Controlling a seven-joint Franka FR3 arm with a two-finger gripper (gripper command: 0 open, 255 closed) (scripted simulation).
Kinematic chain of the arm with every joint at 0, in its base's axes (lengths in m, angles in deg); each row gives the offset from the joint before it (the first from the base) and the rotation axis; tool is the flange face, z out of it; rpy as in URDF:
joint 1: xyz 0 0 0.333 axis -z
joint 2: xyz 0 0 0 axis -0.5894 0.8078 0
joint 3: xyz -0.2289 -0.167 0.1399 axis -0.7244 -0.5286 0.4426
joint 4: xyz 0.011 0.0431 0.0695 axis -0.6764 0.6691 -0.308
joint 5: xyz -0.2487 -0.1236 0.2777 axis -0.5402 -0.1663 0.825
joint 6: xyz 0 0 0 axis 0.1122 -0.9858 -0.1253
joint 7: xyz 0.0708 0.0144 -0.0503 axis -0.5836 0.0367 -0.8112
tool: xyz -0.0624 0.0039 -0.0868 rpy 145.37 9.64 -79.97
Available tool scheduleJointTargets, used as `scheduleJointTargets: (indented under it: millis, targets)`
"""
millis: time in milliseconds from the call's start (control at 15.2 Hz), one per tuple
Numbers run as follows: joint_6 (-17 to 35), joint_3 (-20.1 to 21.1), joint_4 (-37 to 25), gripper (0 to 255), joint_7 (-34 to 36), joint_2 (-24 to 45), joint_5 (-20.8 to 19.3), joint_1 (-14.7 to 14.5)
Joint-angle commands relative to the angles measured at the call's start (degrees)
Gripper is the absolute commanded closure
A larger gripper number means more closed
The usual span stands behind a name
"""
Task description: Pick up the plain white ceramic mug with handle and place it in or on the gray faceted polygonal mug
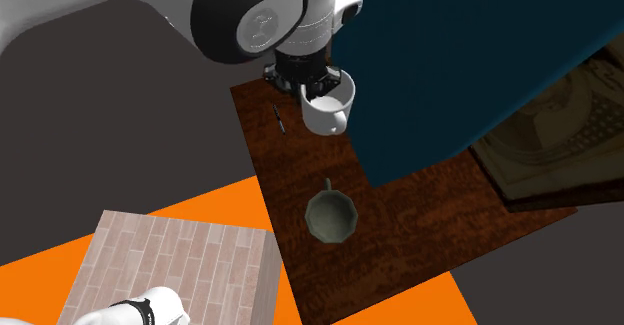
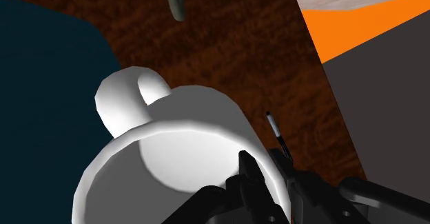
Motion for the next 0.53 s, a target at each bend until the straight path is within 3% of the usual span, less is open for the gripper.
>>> scheduleJointTargets:
  millis: [0, 462]
  targets:
    - [0.3, -0.6, 3.2, 255, -0.6, -3.4, -1.7, 0.3]
    - [0.2, -2.5, 13.6, 255, -3.0, -15.6, -8.2, 3.0]
